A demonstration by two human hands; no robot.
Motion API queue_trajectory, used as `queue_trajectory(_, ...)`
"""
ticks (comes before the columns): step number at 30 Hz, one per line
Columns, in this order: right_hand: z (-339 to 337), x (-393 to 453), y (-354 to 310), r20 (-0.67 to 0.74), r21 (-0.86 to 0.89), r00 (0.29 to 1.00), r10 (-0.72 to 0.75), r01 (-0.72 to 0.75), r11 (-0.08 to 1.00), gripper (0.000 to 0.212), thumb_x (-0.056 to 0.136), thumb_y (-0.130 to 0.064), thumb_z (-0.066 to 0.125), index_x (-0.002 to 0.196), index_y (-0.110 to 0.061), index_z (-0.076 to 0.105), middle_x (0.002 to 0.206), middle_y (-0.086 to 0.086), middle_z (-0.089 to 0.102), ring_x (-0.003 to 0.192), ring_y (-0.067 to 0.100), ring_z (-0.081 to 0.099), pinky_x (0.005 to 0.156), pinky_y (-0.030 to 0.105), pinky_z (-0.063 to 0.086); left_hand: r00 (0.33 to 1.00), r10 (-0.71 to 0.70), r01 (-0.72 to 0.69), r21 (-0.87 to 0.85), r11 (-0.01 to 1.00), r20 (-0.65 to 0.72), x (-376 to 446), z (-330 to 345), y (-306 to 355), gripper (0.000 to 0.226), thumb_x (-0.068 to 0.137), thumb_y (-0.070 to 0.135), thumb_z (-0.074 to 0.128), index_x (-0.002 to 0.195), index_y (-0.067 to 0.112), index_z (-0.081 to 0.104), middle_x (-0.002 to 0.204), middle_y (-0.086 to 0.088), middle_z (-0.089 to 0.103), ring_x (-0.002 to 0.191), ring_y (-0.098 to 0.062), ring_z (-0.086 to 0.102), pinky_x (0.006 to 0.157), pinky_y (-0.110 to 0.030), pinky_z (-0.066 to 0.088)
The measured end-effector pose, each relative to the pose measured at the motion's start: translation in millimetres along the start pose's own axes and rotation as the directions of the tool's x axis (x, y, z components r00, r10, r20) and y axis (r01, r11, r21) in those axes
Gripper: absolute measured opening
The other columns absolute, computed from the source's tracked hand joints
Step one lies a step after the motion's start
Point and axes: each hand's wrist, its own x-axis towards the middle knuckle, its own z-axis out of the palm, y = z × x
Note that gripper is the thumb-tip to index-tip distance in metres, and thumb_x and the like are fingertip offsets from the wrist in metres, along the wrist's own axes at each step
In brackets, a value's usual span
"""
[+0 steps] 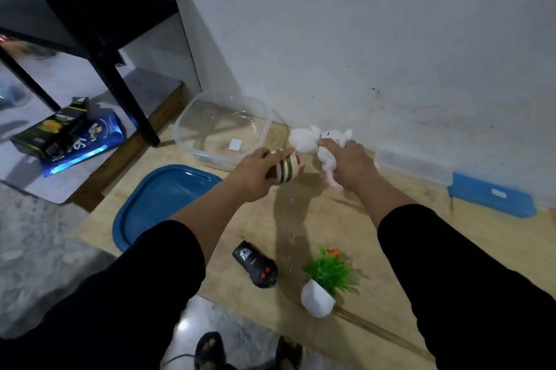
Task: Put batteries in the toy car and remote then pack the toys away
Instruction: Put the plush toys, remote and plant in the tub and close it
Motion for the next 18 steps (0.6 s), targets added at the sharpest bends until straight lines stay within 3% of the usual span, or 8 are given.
queue_trajectory(4, -28, 15, -29, -0.054, -0.035, 0.998, -0.027, 0.025, 0.999, 0.061, 0.085, -0.015, 0.050, 0.136, -0.040, 0.029, 0.121, 0.015, 0.039, 0.111, 0.032, 0.040, 0.083, 0.042, 0.045, 0.987, -0.019, 0.030, 0.066, 0.997, -0.159, 7, -40, -16, 0.072, 0.087, 0.013, 0.063, 0.147, 0.034, 0.029, 0.131, -0.014, 0.044, 0.113, -0.032, 0.048, 0.096, -0.034, 0.039)
queue_trajectory(9, -35, 38, -85, -0.106, -0.026, 0.986, -0.126, 0.124, 0.992, 0.061, 0.084, -0.014, 0.050, 0.138, -0.037, 0.031, 0.120, 0.016, 0.040, 0.111, 0.034, 0.042, 0.078, 0.039, 0.044, 0.951, -0.136, 0.167, 0.089, 0.982, -0.277, 13, -78, -61, 0.076, 0.086, 0.006, 0.061, 0.147, 0.036, 0.027, 0.142, -0.013, 0.035, 0.124, -0.031, 0.042, 0.102, -0.039, 0.041)
queue_trajectory(13, -23, 69, -133, -0.126, 0.035, 0.987, -0.101, 0.106, 0.994, 0.065, 0.083, -0.009, 0.052, 0.138, -0.036, 0.030, 0.120, 0.016, 0.041, 0.109, 0.035, 0.043, 0.082, 0.039, 0.045, 0.937, -0.213, 0.249, 0.102, 0.963, -0.278, 22, -97, -98, 0.074, 0.088, 0.012, 0.060, 0.148, 0.036, 0.024, 0.150, -0.012, 0.028, 0.132, -0.032, 0.035, 0.107, -0.041, 0.037)
queue_trajectory(18, -2, 109, -183, -0.070, 0.141, 0.998, 0.002, 0.008, 0.990, 0.064, 0.084, -0.010, 0.052, 0.138, -0.034, 0.028, 0.119, 0.018, 0.043, 0.111, 0.036, 0.044, 0.082, 0.039, 0.041, 0.944, -0.274, 0.295, 0.097, 0.951, -0.183, 47, -110, -140, 0.068, 0.093, 0.027, 0.056, 0.149, 0.037, 0.020, 0.147, -0.015, 0.032, 0.126, -0.035, 0.042, 0.102, -0.040, 0.038)
